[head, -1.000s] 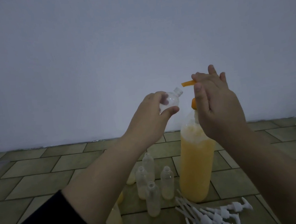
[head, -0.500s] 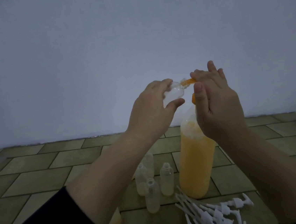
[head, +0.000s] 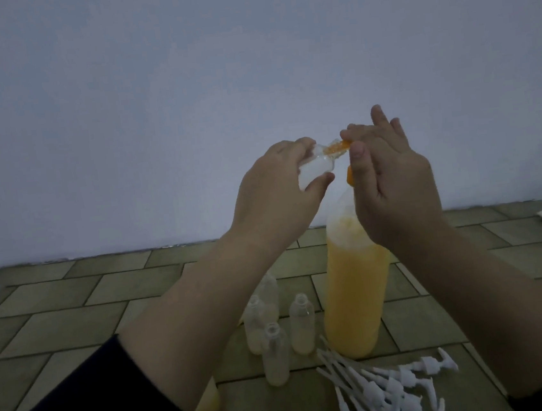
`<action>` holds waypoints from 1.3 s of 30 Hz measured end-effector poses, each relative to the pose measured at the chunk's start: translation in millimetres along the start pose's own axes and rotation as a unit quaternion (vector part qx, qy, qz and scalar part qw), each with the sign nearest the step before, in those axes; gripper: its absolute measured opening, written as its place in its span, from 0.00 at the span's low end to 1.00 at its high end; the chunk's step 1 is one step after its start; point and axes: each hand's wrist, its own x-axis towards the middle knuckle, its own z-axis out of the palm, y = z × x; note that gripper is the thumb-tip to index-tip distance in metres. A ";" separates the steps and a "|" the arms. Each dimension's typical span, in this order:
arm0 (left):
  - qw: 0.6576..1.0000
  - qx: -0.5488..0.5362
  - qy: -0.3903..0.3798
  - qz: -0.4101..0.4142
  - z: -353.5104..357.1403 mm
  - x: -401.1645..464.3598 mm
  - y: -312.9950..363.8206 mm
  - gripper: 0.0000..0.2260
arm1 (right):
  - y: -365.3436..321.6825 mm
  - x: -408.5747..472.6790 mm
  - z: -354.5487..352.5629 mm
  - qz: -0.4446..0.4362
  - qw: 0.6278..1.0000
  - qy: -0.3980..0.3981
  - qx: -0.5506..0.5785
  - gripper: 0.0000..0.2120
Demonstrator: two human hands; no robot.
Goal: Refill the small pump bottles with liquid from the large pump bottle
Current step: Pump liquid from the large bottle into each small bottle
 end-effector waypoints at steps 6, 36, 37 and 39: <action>1.000 0.006 -0.015 -0.004 -3.4 -1.0 1.4 0.20 | 1.1 5.3 -5.2 -0.012 1.000 -0.026 0.005 0.27; 1.000 0.015 -0.022 0.002 -13.8 4.3 13.3 0.19 | -4.8 5.3 -12.6 -0.011 1.000 0.002 0.006 0.28; 1.000 0.018 -0.018 0.005 -12.2 4.2 13.9 0.19 | -4.6 3.6 -9.9 -0.004 1.000 0.020 0.016 0.26; 1.000 0.026 -0.010 0.011 -6.0 1.0 12.8 0.20 | -2.3 -1.7 -1.0 0.012 0.998 0.052 0.042 0.23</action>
